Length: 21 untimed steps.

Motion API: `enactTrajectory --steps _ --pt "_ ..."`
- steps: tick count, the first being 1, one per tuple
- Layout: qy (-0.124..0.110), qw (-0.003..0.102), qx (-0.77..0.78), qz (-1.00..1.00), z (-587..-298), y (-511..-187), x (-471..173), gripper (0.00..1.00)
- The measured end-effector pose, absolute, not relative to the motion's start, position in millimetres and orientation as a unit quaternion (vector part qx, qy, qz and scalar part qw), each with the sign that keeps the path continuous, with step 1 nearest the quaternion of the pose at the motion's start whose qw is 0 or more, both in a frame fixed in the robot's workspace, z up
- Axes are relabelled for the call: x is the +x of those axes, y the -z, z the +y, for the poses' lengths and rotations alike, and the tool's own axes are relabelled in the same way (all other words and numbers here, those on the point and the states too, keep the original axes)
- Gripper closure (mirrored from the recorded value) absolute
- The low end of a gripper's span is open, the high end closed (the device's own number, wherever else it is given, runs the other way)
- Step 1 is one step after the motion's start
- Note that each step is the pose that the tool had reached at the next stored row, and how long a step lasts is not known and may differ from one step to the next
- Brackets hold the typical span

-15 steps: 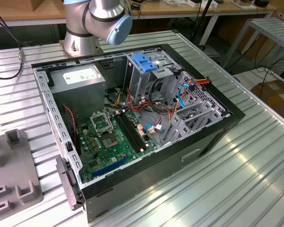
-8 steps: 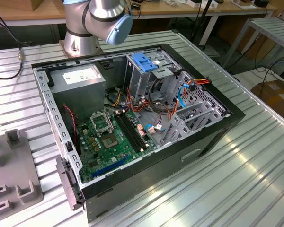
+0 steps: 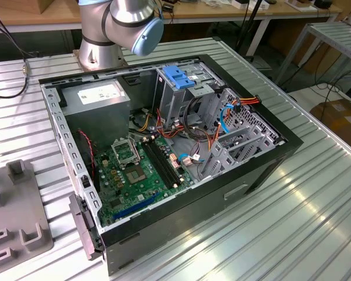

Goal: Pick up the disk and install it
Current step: 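Pick up the disk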

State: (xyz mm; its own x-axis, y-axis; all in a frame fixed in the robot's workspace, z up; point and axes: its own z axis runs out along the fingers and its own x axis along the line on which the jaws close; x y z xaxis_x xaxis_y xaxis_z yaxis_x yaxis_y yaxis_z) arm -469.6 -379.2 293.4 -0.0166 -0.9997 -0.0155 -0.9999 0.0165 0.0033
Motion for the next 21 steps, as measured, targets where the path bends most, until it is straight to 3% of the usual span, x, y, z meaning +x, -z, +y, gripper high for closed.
enactTrajectory --steps 21 --pt "-0.007 0.004 -0.701 0.713 -379.2 -302.2 -469.6 0.63"
